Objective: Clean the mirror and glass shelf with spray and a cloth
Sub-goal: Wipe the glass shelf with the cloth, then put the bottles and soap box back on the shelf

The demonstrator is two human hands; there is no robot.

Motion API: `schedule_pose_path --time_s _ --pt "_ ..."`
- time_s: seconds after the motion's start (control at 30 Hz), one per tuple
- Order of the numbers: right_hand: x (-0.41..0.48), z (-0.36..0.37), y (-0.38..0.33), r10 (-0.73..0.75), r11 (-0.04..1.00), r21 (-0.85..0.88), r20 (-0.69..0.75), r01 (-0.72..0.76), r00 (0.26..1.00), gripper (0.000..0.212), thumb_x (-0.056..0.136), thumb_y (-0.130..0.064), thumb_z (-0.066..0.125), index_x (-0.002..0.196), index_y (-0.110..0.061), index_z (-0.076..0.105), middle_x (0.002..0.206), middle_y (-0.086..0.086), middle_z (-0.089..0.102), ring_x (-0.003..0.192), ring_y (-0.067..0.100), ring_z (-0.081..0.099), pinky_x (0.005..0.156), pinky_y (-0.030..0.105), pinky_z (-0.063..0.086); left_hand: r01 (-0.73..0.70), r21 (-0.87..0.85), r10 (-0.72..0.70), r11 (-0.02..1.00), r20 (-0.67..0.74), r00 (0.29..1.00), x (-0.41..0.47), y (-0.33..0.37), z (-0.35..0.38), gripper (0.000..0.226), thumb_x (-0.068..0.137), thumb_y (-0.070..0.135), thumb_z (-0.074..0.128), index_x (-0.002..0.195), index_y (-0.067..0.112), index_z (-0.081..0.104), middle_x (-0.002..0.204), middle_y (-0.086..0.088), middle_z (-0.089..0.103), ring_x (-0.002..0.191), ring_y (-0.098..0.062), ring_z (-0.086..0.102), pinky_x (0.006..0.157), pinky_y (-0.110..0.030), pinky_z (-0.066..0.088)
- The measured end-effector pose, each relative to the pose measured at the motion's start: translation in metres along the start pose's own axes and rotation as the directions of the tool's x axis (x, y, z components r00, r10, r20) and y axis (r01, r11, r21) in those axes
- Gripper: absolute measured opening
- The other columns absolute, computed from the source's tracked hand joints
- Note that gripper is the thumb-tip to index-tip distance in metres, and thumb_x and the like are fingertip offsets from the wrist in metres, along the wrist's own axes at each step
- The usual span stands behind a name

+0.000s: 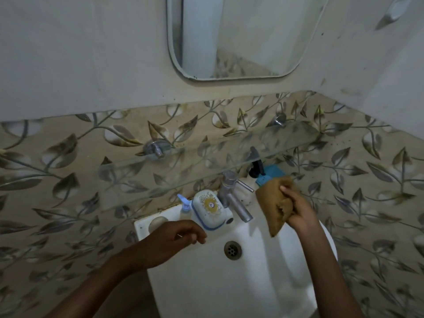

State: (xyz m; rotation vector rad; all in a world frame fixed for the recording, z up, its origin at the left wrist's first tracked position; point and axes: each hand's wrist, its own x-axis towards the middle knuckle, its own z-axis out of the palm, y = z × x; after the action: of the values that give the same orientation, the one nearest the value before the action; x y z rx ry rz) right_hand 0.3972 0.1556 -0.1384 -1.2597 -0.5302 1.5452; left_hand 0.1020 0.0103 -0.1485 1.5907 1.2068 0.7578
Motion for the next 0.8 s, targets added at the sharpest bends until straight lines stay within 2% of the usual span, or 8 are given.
schedule_pose_path --time_s 0.1,0.23,0.3,0.43,0.53,0.57,0.67,0.8 --pt "0.033 -0.001 -0.025 -0.173 0.981 -0.104 -0.086 0.164 0.981 0.023 0.085 -0.001 0.058 0.107 -0.001 0.065 0.105 0.018 0.068 0.100 0.031 0.060 0.073 0.032 0.055 -0.011 0.053 0.013 0.999 -0.052 0.999 0.009 0.000 -0.001 0.023 0.093 0.007 0.049 0.094 0.021 0.067 0.094 0.011 0.071 0.090 -0.003 0.061 0.086 -0.027 0.049" --pt "0.080 0.015 -0.048 -0.256 0.953 -0.186 -0.063 0.240 0.965 0.037 0.083 0.003 0.058 0.119 0.006 0.057 0.120 0.024 0.059 0.087 0.030 0.062 0.087 0.042 0.050 0.014 0.043 -0.011 0.999 -0.073 0.997 0.014 0.002 -0.002 0.028 0.094 0.005 0.047 0.092 0.023 0.068 0.098 0.012 0.069 0.088 -0.009 0.061 0.084 -0.024 0.050" --pt "0.103 0.026 -0.054 -0.247 0.956 -0.174 -0.040 0.236 0.968 0.038 0.079 0.002 0.063 0.117 0.004 0.060 0.110 0.020 0.065 0.090 0.030 0.063 0.090 0.045 0.051 0.014 0.037 -0.011 0.999 -0.068 0.998 0.014 0.003 -0.003 0.028 0.094 0.006 0.047 0.093 0.024 0.068 0.098 0.013 0.069 0.088 -0.007 0.062 0.082 -0.019 0.049" --pt "0.139 0.037 -0.046 -0.233 0.945 -0.247 -0.047 0.215 0.971 0.017 0.082 0.004 0.057 0.098 0.003 0.061 0.099 0.017 0.061 0.078 0.028 0.059 0.070 0.037 0.053 0.047 0.059 -0.044 0.997 -0.059 0.997 0.009 0.004 -0.006 0.028 0.093 0.004 0.047 0.095 0.023 0.068 0.098 0.015 0.070 0.089 -0.006 0.063 0.081 -0.019 0.050" --pt "0.164 0.030 -0.033 -0.196 0.911 -0.383 -0.075 0.154 0.978 0.022 0.086 0.008 0.045 0.106 0.010 0.056 0.096 0.019 0.058 0.084 0.027 0.055 0.057 0.030 0.052 0.070 0.063 -0.062 0.996 -0.108 0.992 0.002 0.000 -0.008 0.036 0.092 0.002 0.049 0.089 0.031 0.071 0.098 0.017 0.068 0.089 -0.006 0.064 0.080 -0.017 0.050" --pt "0.169 0.026 -0.031 -0.184 0.895 -0.428 -0.092 0.128 0.979 0.028 0.088 0.007 0.043 0.112 0.014 0.053 0.100 0.023 0.057 0.087 0.028 0.053 0.061 0.033 0.053 0.066 0.051 -0.059 0.996 -0.123 0.991 -0.001 -0.001 -0.009 0.037 0.091 0.002 0.050 0.090 0.033 0.071 0.098 0.016 0.068 0.088 -0.007 0.065 0.079 -0.016 0.050" --pt "0.178 0.021 -0.026 -0.261 0.790 -0.602 -0.162 0.114 0.952 0.033 0.091 0.000 0.047 0.119 0.017 0.050 0.122 0.033 0.054 0.106 0.038 0.055 0.091 0.048 0.047 0.067 0.011 -0.065 0.998 -0.150 0.987 -0.008 -0.005 -0.011 0.041 0.090 0.002 0.051 0.091 0.039 0.068 0.093 0.013 0.072 0.086 -0.009 0.067 0.079 -0.019 0.051" --pt "0.176 0.022 -0.026 -0.394 0.627 -0.754 -0.090 0.196 0.915 0.030 0.082 -0.011 0.057 0.106 0.008 0.059 0.106 0.029 0.060 0.108 0.036 0.055 0.090 0.042 0.042 0.084 0.032 -0.079 0.996 -0.140 0.987 -0.012 -0.005 -0.011 0.040 0.091 0.003 0.051 0.091 0.039 0.068 0.091 0.015 0.071 0.088 -0.008 0.066 0.079 -0.017 0.051"
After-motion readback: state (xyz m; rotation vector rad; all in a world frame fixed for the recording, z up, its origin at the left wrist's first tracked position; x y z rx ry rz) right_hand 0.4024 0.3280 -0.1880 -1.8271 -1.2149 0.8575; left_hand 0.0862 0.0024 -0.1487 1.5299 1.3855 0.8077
